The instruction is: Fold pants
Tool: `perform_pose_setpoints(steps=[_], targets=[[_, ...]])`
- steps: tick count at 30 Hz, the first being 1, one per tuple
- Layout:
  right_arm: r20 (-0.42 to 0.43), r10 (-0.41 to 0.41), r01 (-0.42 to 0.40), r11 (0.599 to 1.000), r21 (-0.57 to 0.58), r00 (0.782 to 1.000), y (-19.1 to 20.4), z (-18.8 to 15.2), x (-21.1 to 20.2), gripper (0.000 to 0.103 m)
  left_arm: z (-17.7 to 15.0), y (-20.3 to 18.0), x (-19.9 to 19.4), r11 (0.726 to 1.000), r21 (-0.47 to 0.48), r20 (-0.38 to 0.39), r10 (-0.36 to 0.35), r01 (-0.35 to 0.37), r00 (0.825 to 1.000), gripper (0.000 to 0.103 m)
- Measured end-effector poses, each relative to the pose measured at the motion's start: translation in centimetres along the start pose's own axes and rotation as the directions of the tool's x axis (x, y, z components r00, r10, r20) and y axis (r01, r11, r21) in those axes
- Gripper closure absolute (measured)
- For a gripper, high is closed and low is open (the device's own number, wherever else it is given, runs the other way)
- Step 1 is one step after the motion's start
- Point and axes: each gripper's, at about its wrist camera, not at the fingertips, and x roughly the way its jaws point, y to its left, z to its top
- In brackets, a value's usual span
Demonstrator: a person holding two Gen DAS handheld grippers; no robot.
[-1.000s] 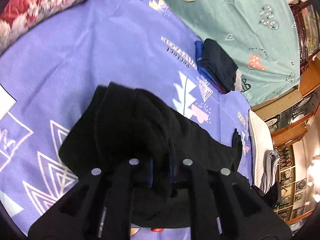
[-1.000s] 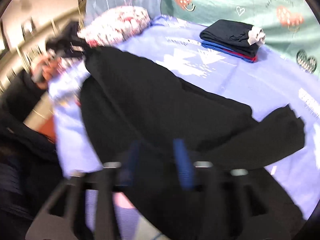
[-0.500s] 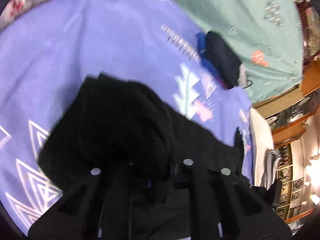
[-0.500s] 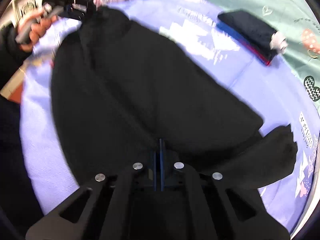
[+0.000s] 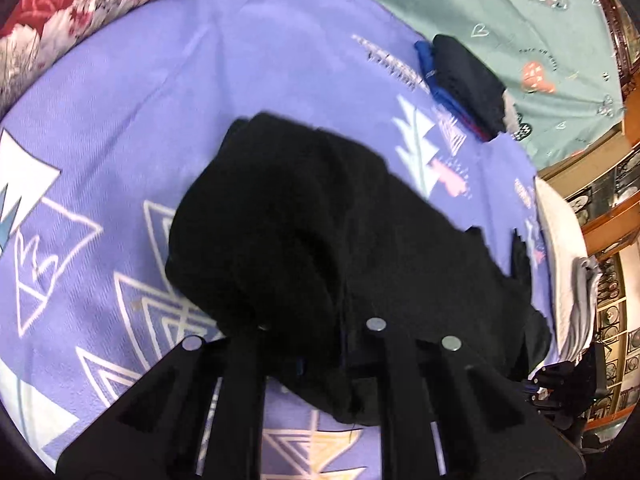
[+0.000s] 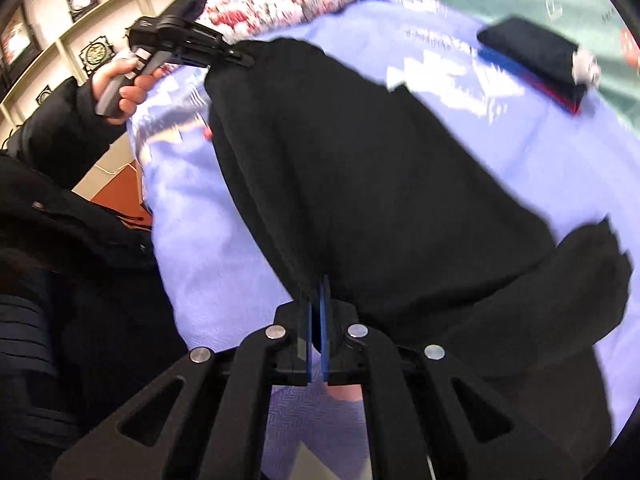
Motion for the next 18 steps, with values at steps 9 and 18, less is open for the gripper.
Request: perform_pose_setpoints(steps=[9,18], targets=[[-0.006,-0.031,0.031,0.999,0.035,1.000,0.0,-0.4,-0.3,0.068,-0.8,0.1,0.4,0.996,0.055,-0.037,0.071,-0.069,0.997,0.074],[0.105,-0.441,0.323,0.780,0.537,0.891,-13.2,0.2,-12.4,0.001,-2.4,-6.1,-8.4,0.963,0.238,0.192,0.080,-0.125,0.978,0.024]])
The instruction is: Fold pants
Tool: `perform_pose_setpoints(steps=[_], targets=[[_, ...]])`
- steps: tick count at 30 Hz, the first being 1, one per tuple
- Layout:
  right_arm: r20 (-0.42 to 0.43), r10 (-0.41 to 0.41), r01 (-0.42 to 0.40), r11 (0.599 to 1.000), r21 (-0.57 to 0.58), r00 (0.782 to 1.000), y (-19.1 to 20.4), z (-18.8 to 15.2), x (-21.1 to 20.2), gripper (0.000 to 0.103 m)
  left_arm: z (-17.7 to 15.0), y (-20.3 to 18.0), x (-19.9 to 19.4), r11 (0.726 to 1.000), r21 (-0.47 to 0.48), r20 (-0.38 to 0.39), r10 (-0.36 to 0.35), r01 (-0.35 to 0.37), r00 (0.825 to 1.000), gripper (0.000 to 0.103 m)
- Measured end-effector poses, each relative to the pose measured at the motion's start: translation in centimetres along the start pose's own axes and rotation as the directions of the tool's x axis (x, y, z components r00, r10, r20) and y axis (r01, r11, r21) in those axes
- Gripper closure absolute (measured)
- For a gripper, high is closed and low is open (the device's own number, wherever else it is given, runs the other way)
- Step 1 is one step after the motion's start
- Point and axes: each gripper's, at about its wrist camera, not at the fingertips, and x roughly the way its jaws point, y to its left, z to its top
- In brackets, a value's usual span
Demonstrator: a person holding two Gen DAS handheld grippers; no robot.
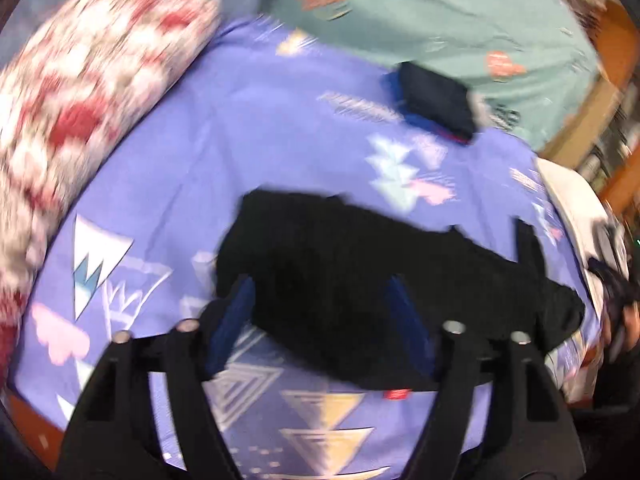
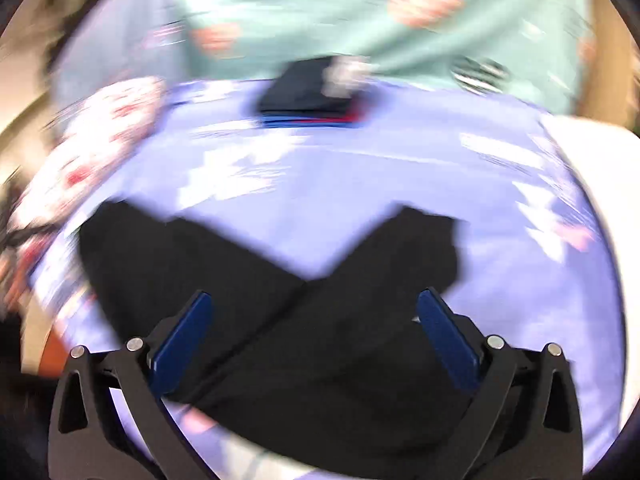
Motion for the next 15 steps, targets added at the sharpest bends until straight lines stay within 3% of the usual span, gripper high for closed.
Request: perform_pose_setpoints(steps=[2,4,5,6,7,8,9,10,11,12,13,14,15], targets=[[-0.082,-0.066,0.069,0.997,0.031,0.994,-1.0,1.8,2.9,0.001,-0.3,-3.1,1.5,0.995,0.066,-0.033,-0.068,0.071,0.997,0.021],[-0.143,-0.103,0.110,0.993,0.044,0.984,-0.8,3.2,6.9,0.001,-1.1,-5.0,3.8,0.990,0.105,-0.083,-0.090,0.098,0.993,0.021],[-0.167,-0.143,0.150,0.988,0.034,0.976,-0.6,3.6,8.3,0.001,-1.5,-5.8,5.1,0.988,0.116,-0.112,-0.088,0.101,0.990,0.021],[-0.204,-0.229,0.234,0.972,0.005,0.952,-0.2,4.0,10.5,0.001,-2.3,-6.5,6.9,0.986,0.113,-0.157,-0.100,0.118,0.983,0.022],[-0.242,-0.348,0.349,0.936,-0.038,0.906,0.2,4.1,12.6,0.001,-2.8,-6.7,7.9,0.985,0.105,-0.186,-0.115,0.136,0.976,0.022],[-0.270,-0.476,0.466,0.879,-0.104,0.837,0.5,3.9,14.5,0.001,-3.4,-7.0,8.9,0.984,0.098,-0.212,-0.126,0.149,0.969,0.022],[-0.276,-0.557,0.533,0.831,-0.161,0.784,0.4,3.8,15.7,0.006,-4.1,-7.3,9.9,0.984,0.106,-0.233,-0.117,0.145,0.966,0.022],[-0.265,-0.610,0.573,0.793,-0.207,0.747,0.7,3.3,16.7,0.013,-4.5,-7.5,10.4,0.983,0.118,-0.241,-0.108,0.140,0.965,0.021],[-0.257,-0.578,0.544,0.816,-0.195,0.775,0.9,2.9,16.6,0.035,-4.9,-7.5,10.7,0.982,0.126,-0.243,-0.104,0.138,0.964,0.021],[-0.272,-0.512,0.487,0.859,-0.159,0.815,0.8,2.5,16.2,0.067,-5.0,-7.6,10.7,0.982,0.129,-0.242,-0.105,0.139,0.965,0.021],[-0.294,-0.437,0.425,0.899,-0.108,0.850,0.4,2.3,15.6,0.080,-5.0,-7.4,10.8,0.981,0.126,-0.242,-0.113,0.146,0.964,0.021],[-0.335,-0.385,0.389,0.919,-0.058,0.860,-0.4,1.8,14.9,0.097,-5.0,-7.2,10.8,0.981,0.118,-0.242,-0.124,0.156,0.962,0.021],[-0.343,-0.373,0.380,0.924,-0.049,0.862,-1.0,1.3,14.2,0.102,-5.0,-6.9,10.9,0.981,0.104,-0.242,-0.136,0.165,0.961,0.021]])
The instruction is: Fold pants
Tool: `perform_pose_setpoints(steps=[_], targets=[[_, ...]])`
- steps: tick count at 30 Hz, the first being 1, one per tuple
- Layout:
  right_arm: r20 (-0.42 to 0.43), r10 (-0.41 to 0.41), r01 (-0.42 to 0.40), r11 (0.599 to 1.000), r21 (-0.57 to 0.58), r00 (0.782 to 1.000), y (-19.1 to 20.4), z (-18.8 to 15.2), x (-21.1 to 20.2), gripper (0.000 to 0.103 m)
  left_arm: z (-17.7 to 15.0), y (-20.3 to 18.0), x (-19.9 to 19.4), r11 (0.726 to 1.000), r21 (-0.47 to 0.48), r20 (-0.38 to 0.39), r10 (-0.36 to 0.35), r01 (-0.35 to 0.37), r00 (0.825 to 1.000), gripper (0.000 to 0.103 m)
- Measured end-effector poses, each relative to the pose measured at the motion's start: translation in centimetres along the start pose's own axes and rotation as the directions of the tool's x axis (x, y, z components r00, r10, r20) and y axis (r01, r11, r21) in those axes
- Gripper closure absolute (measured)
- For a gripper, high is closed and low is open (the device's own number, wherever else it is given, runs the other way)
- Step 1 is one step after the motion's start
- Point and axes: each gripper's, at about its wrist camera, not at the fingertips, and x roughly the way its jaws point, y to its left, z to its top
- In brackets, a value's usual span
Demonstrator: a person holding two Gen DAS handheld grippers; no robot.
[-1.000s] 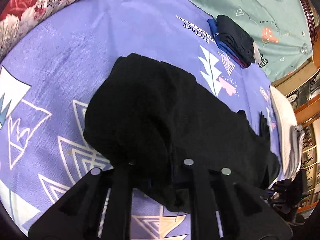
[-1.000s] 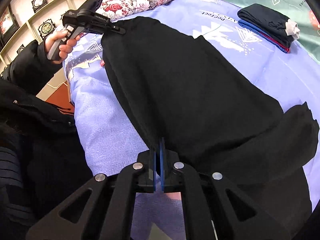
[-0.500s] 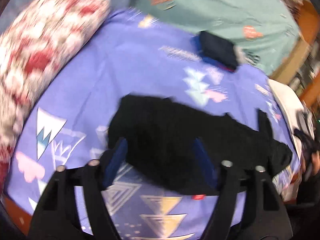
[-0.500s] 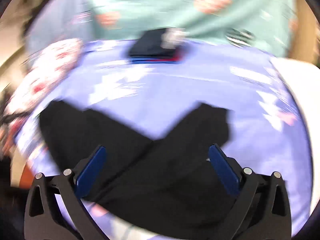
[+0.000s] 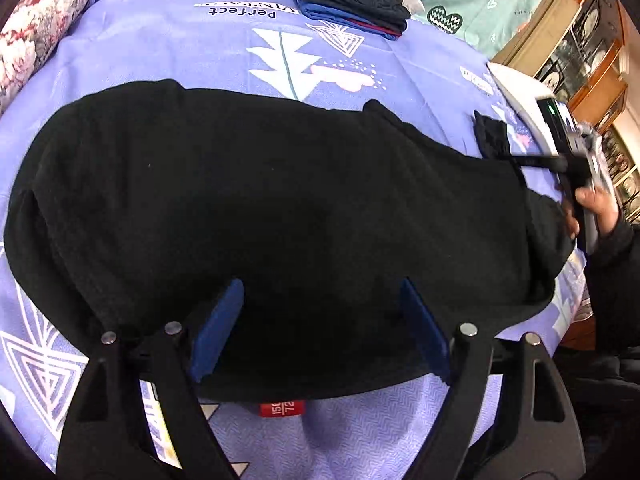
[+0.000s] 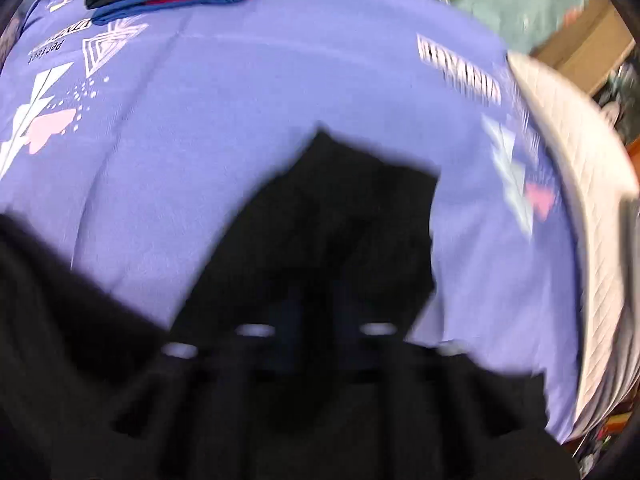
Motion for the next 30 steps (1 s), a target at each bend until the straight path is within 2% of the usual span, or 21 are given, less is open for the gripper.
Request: perform_pose_setpoints(steps=[1,3,5,7,9,11,13,14,15,17,18,20,21,23,24,26,27,28,29,30], targets=[[0.004,0.009,-0.009,1.000,0.011,1.000,-0.9,-0.7,-0.3,0.102,0.2,0.1,0.1,1.000,-0.006,0.001,-0.006,0.006,1.000,0.021],[0.062,0.114,-0.121,0.986,0.112,0.992,-5.0,-2.9,-2.0,0.103,0.1,0.0,0.2,1.000,-0.006,0.003,-0.010,0.010,1.000,0.021],[0.135,0.115,-0.141,0.970,0.197,0.984,-8.7,-4.6,-4.2,0.103,-0.1,-0.2,0.5,1.000,0.003,0.006,-0.010,0.010,1.000,0.018],[0.227,0.120,-0.186,0.937,0.297,0.966,-13.1,-7.7,-7.1,0.103,-0.2,-0.3,0.6,1.000,0.007,0.011,-0.013,0.013,1.000,0.016],[0.272,0.128,-0.226,0.902,0.368,0.954,-16.5,-10.9,-8.9,0.103,-0.1,-0.5,0.8,1.000,0.010,0.012,-0.016,0.016,1.000,0.014],[0.267,0.143,-0.238,0.899,0.367,0.953,-16.9,-11.3,-9.0,0.100,0.2,-0.8,1.3,1.000,0.011,0.007,-0.013,0.013,1.000,0.011],[0.273,0.187,-0.269,0.914,0.304,0.944,-14.9,-10.2,-9.2,0.095,0.5,-1.0,1.4,1.000,0.012,0.002,0.001,-0.001,1.000,0.010],[0.270,0.220,-0.291,0.921,0.259,0.937,-13.1,-9.0,-9.2,0.074,0.7,-1.2,1.5,1.000,0.011,0.000,0.015,-0.015,1.000,0.010],[0.267,0.245,-0.306,0.927,0.218,0.932,-11.4,-7.7,-9.0,0.044,0.6,-1.2,1.5,1.000,0.009,0.002,0.021,-0.021,1.000,0.010],[0.276,0.246,-0.297,0.941,0.162,0.929,-8.4,-5.5,-8.5,0.013,0.4,-1.4,1.4,0.999,0.009,0.011,0.034,-0.035,0.999,0.010],[0.285,0.238,-0.284,0.950,0.131,0.928,-6.3,-4.0,-8.2,0.012,0.2,-1.5,1.4,0.999,0.011,0.018,0.042,-0.043,0.999,0.010],[0.266,0.187,-0.219,0.971,0.097,0.946,-3.3,-1.3,-6.9,0.012,0.0,-1.6,1.3,0.998,0.014,0.033,0.055,-0.056,0.998,0.010],[0.223,0.119,-0.146,0.983,0.108,0.967,-1.7,0.6,-5.1,0.012,-0.1,-1.7,1.4,0.998,0.014,0.042,0.062,-0.063,0.997,0.010],[0.148,0.054,-0.075,0.988,0.139,0.987,-1.0,2.8,-2.4,0.013,-0.2,-1.7,1.4,0.997,0.014,0.055,0.072,-0.073,0.996,0.009],[0.086,0.044,-0.059,0.983,0.176,0.995,-0.7,3.7,-0.3,0.022,-0.2,-1.7,1.4,0.997,0.016,0.062,0.072,-0.073,0.996,0.008],[0.014,0.034,-0.036,0.980,0.196,0.999,-0.6,4.4,2.0,0.038,-0.4,-1.7,1.5,0.997,0.023,0.067,0.071,-0.073,0.995,0.006],[0.028,0.052,-0.057,0.974,0.220,0.998,-0.9,4.3,2.2,0.040,-0.5,-1.8,1.5,0.997,0.033,0.071,0.074,-0.076,0.995,0.006],[0.036,0.059,-0.066,0.973,0.223,0.998,-1.0,4.2,2.2,0.053,-0.6,-1.9,1.6,0.996,0.043,0.076,0.073,-0.076,0.994,0.005],[0.044,0.055,-0.063,0.976,0.210,0.998,-1.2,4.0,2.0,0.073,-0.5,-1.9,1.6,0.996,0.047,0.077,0.071,-0.075,0.995,0.004],[0.052,0.063,-0.072,0.977,0.199,0.997,-1.9,3.5,1.6,0.082,-0.5,-1.9,1.6,0.996,0.054,0.080,0.068,-0.073,0.994,0.003]])
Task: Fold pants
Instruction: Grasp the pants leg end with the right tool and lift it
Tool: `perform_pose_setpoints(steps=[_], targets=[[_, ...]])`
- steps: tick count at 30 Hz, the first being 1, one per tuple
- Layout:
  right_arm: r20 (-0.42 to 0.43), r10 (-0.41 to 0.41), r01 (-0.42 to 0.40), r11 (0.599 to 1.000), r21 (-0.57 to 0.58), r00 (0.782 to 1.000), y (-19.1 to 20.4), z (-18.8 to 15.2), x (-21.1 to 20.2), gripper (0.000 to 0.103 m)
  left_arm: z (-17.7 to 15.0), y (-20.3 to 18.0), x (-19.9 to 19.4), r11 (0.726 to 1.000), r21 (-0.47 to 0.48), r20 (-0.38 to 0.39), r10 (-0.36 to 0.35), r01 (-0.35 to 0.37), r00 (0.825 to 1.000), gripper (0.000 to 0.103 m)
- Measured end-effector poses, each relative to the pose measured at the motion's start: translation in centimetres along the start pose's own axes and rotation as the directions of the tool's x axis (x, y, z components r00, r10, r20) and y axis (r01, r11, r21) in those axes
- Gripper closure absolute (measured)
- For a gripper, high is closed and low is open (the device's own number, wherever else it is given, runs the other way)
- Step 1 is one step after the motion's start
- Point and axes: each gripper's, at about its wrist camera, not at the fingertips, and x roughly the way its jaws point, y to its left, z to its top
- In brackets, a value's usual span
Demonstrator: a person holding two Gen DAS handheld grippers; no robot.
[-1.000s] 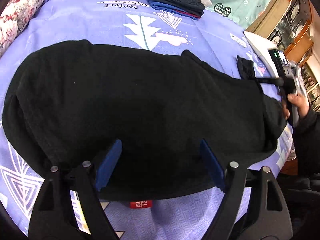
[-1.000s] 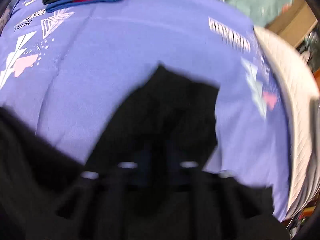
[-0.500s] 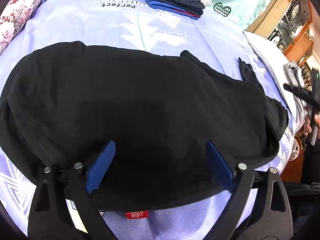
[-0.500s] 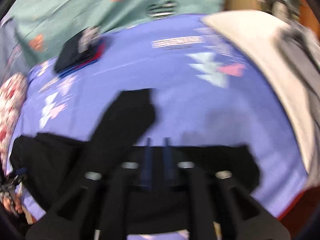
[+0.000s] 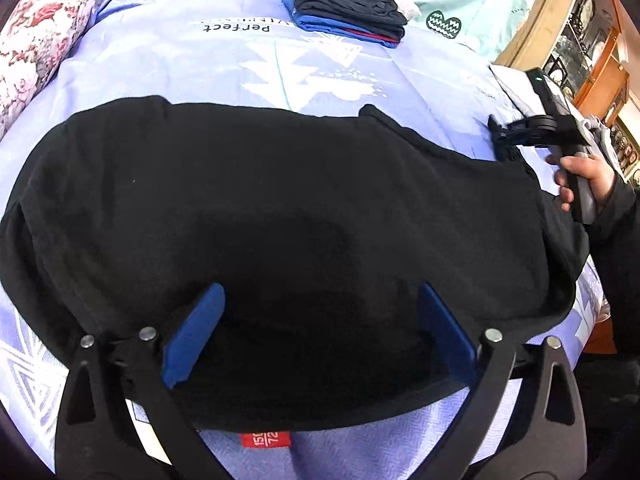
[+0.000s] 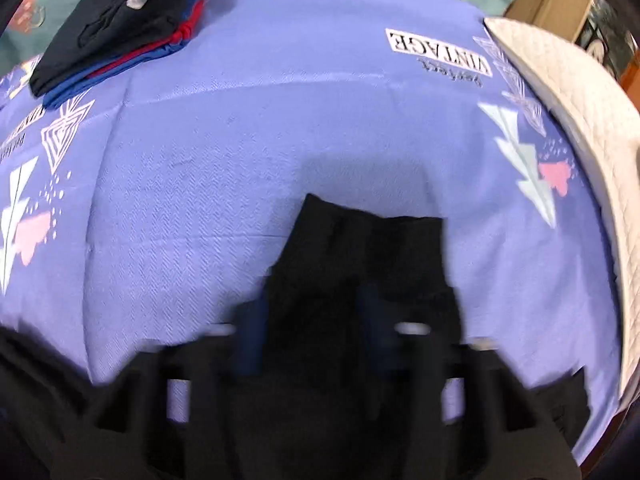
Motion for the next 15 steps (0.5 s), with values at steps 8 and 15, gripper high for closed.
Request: perform_pose_setpoints(steps=[8,15], targets=[[0.351,0.236,-0.338,0.903,0.265,0.906,-15.0,-7.9,-11.5,0.090,-0.2,0.4,-0.2,0.999,-0.020,0.024,-0.035,0.036,0.999,0.002],[0.454,0.290,-0.500,0.736,0.456,0.842,-25.4,-22.0,-10.6,0.088,-0.3,-0.1,-0.1,1.000,0.004,0.015,-0.012,0.012,1.000,0.002]])
